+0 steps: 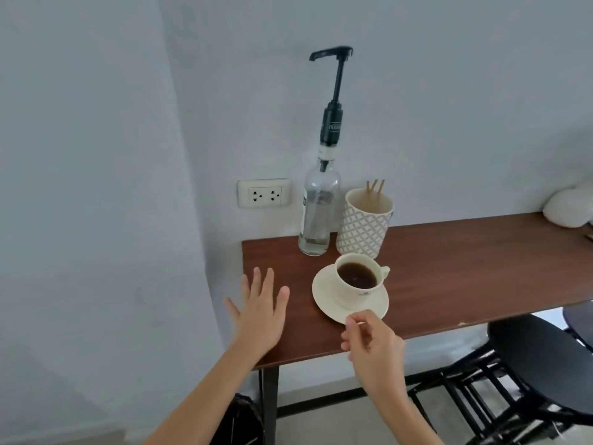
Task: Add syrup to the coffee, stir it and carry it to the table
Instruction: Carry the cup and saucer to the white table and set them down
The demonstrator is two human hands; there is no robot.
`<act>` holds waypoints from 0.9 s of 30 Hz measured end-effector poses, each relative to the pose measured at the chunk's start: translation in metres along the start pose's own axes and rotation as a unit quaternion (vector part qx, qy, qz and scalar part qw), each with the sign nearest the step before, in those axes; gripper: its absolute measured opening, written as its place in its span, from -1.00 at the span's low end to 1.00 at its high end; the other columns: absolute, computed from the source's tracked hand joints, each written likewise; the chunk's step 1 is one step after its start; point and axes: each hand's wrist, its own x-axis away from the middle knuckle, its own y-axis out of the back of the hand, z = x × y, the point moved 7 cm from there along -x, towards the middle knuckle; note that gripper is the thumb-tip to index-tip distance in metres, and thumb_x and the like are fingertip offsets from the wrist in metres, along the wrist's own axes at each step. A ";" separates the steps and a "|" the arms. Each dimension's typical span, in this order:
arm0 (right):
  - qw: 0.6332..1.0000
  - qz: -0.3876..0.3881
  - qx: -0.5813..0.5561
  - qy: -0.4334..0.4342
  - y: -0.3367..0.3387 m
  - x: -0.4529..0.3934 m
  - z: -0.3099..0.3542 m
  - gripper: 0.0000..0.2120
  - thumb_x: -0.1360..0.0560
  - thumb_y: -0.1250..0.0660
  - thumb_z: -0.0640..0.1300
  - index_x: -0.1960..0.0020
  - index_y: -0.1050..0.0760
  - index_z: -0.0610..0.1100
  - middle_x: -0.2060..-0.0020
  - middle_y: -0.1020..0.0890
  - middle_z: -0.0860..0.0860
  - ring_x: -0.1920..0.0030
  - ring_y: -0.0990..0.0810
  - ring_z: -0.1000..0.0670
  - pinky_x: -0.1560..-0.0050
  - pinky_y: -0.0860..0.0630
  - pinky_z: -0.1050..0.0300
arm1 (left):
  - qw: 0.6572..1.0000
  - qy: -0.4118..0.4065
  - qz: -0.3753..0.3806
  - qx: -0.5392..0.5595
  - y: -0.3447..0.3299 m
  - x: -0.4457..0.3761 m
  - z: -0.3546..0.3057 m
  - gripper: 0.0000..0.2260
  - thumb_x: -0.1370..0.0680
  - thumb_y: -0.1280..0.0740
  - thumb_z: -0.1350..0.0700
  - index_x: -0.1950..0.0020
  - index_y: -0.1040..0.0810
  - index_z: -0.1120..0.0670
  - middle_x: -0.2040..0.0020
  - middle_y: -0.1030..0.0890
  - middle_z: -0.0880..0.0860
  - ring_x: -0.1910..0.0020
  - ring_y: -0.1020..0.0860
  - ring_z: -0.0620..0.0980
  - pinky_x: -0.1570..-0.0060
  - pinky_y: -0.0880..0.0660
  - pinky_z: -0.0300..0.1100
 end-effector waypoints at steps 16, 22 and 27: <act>0.965 0.233 0.008 -0.121 0.040 -0.102 -0.047 -0.60 -0.59 -0.26 -0.24 -0.42 -0.35 -0.11 0.35 -0.70 -0.21 0.58 -0.60 0.00 0.56 -0.55 0.18 | 0.996 0.037 -0.003 -0.079 -0.063 0.024 -0.083 -0.46 -0.69 -0.03 -0.11 -0.62 -0.05 0.06 -0.64 -0.11 0.02 -0.63 0.07 0.08 -0.47 0.25 0.36; 0.957 0.249 -0.033 -0.146 0.045 -0.076 -0.052 -0.61 -0.59 -0.20 -0.28 -0.39 -0.29 -0.07 0.33 -0.72 -0.23 0.47 -0.69 -0.15 0.49 -0.62 0.09 | 0.997 0.009 0.007 -0.080 -0.061 0.043 -0.083 -0.46 -0.69 -0.03 -0.12 -0.62 -0.05 0.05 -0.63 -0.14 0.00 -0.63 0.05 0.07 -0.46 0.28 0.36; 0.935 0.258 -0.143 -0.199 0.043 -0.048 -0.065 -0.54 -0.60 -0.20 -0.29 -0.37 -0.20 0.11 0.01 -0.66 -0.29 0.22 -0.74 -0.30 0.31 -0.69 -0.08 | 0.997 -0.021 0.023 -0.076 -0.061 0.056 -0.081 -0.47 -0.69 -0.05 -0.11 -0.62 -0.06 0.04 -0.63 -0.15 -0.01 -0.63 0.04 0.07 -0.45 0.27 0.37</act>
